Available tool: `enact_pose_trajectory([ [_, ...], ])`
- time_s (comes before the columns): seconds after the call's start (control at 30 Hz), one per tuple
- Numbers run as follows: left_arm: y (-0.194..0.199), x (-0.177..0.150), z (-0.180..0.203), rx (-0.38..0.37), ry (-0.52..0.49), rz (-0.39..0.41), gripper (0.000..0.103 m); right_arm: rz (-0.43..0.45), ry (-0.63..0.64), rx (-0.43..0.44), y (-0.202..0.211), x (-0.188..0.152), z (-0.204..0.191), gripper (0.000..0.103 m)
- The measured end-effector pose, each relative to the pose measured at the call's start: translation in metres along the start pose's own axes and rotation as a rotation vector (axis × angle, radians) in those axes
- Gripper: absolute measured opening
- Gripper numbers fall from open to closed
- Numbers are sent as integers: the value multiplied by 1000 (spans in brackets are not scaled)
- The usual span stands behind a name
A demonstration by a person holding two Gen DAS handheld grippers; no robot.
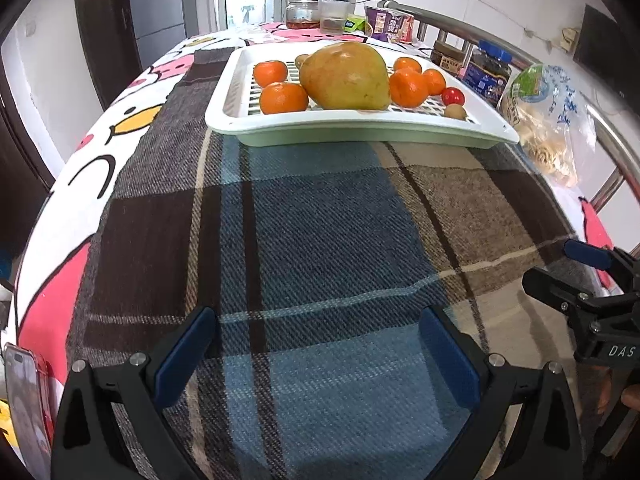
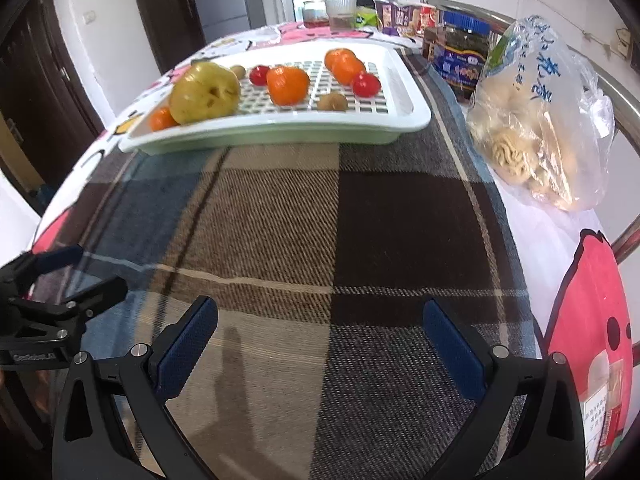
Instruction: Organize fruits
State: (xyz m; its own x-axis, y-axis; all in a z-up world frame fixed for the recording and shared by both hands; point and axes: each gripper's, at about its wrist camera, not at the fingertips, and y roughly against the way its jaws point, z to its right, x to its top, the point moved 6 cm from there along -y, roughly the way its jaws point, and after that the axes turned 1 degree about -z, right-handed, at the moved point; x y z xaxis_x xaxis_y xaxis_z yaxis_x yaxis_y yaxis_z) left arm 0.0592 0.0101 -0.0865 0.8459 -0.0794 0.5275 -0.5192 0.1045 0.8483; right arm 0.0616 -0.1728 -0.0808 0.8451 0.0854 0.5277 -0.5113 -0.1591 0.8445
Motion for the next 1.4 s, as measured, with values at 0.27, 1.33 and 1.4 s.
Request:
enact_pose_trajectory([
  [0.27, -3, 2, 2, 33, -35, 30, 103, -1, 20, -51, -8, 0, 2, 103],
  [1.33, -4, 2, 1, 29, -34, 40, 103, 35, -6, -87, -11, 2, 3, 103],
  [1.4, -4, 2, 1, 28, -35, 40, 103, 35, -7, -86, -11, 2, 3, 103],
])
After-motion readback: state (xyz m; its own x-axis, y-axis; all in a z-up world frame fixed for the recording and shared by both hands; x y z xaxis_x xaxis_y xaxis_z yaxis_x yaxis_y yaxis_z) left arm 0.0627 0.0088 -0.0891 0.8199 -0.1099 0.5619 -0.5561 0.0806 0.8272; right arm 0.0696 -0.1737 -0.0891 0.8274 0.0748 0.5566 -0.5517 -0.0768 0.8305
